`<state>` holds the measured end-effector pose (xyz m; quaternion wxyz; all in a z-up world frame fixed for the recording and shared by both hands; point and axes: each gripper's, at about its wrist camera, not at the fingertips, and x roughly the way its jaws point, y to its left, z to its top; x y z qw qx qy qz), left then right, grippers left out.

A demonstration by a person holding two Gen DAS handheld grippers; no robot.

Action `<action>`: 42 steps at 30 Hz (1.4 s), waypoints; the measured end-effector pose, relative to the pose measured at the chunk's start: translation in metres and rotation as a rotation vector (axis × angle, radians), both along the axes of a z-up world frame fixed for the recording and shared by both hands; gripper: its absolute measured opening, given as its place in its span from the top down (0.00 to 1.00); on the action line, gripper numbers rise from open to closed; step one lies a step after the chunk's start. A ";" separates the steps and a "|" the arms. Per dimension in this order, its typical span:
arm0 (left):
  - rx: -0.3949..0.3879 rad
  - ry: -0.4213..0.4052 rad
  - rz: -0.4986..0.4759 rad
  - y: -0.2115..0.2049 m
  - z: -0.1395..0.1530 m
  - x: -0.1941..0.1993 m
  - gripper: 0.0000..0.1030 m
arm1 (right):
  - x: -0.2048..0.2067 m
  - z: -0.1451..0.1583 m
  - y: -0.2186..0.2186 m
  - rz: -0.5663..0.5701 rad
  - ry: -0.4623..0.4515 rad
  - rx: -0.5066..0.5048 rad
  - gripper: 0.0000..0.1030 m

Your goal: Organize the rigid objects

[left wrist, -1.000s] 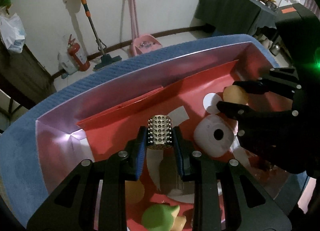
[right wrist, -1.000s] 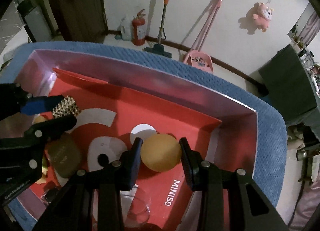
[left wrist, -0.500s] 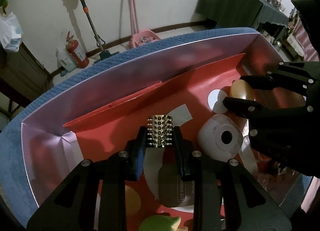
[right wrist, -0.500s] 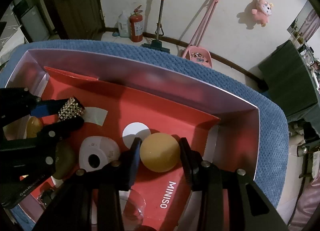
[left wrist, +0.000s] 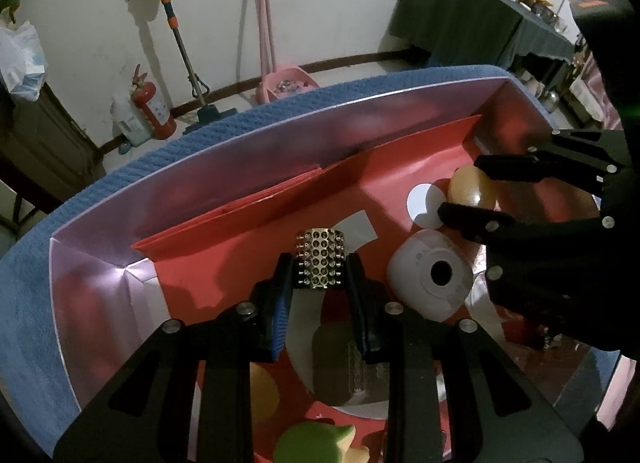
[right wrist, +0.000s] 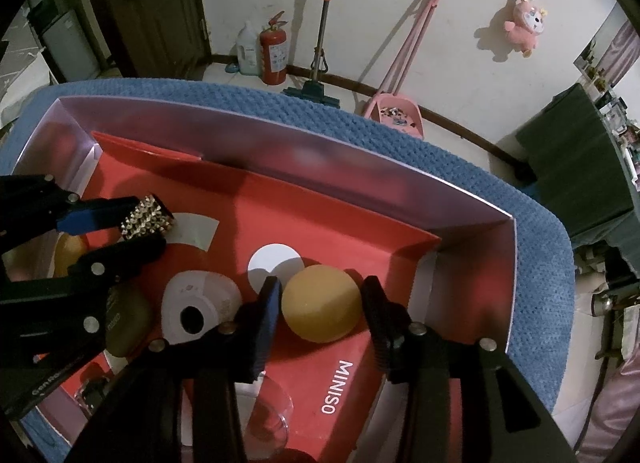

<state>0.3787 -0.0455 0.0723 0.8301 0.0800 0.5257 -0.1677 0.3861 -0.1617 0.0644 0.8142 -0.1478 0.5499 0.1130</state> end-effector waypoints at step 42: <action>-0.232 -0.606 0.192 0.047 0.085 -0.212 0.32 | -0.188 0.082 -0.035 -0.072 -0.528 0.267 0.20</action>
